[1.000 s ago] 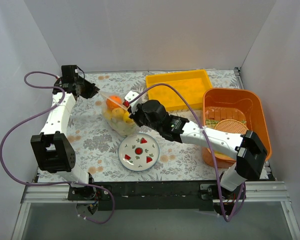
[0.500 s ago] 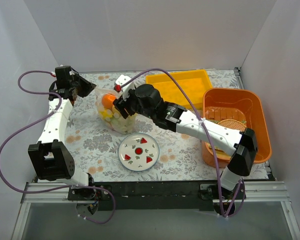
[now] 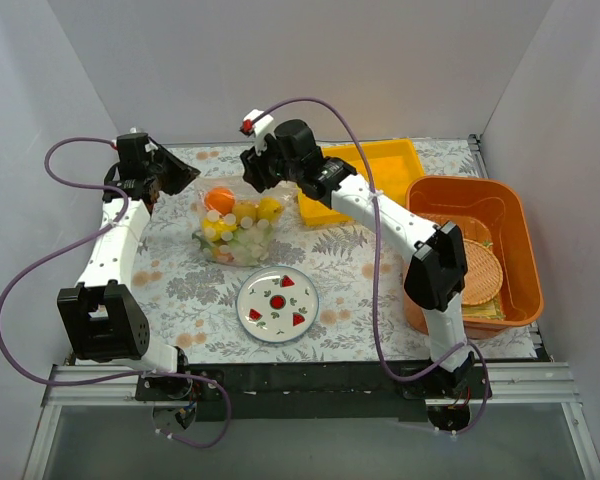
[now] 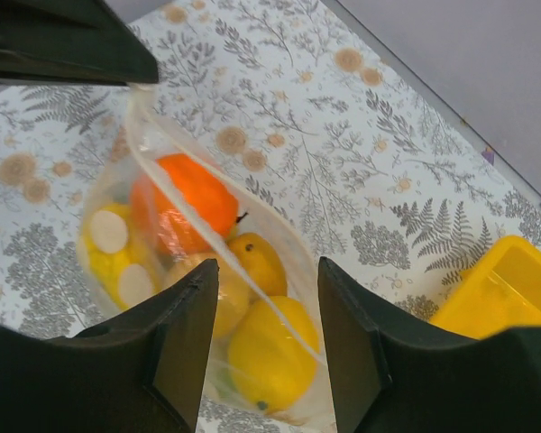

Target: Open the zip-top bag and remove the fake food

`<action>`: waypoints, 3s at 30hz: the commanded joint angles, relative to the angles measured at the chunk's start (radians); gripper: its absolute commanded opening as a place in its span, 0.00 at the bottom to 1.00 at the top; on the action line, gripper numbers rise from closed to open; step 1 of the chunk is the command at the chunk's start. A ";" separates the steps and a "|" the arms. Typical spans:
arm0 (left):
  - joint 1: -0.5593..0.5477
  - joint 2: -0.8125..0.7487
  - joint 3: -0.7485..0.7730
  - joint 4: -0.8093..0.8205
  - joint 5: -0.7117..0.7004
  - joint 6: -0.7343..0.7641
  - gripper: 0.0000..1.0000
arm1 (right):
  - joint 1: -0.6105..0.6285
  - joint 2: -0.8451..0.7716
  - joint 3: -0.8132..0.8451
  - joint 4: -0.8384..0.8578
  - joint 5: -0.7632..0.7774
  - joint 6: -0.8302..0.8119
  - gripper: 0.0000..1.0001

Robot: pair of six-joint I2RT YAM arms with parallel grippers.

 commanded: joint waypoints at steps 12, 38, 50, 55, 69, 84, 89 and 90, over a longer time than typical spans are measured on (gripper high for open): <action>-0.041 -0.060 0.012 0.061 0.052 0.062 0.00 | -0.129 0.091 0.052 0.006 -0.308 0.026 0.52; -0.050 0.002 0.220 -0.083 -0.018 0.071 0.43 | -0.098 0.051 0.151 0.055 -0.166 0.148 0.01; -0.073 -0.230 -0.042 -0.198 -0.127 -0.059 0.34 | 0.025 0.000 0.099 0.056 0.011 0.174 0.01; -0.096 -0.306 -0.138 -0.217 -0.158 -0.134 0.31 | 0.028 0.019 0.131 0.023 0.020 0.196 0.01; -0.150 -0.429 -0.151 -0.096 -0.158 0.186 0.40 | 0.045 0.036 0.154 0.003 -0.029 0.187 0.01; -0.205 -0.547 -0.308 -0.255 -0.284 -0.054 0.26 | 0.048 0.050 0.171 -0.022 -0.012 0.193 0.01; -0.213 -0.629 -0.442 -0.231 -0.228 -0.169 0.25 | 0.048 0.053 0.173 -0.020 -0.014 0.197 0.01; -0.214 -0.635 -0.482 -0.224 -0.228 -0.205 0.24 | 0.049 0.053 0.174 -0.019 -0.014 0.200 0.01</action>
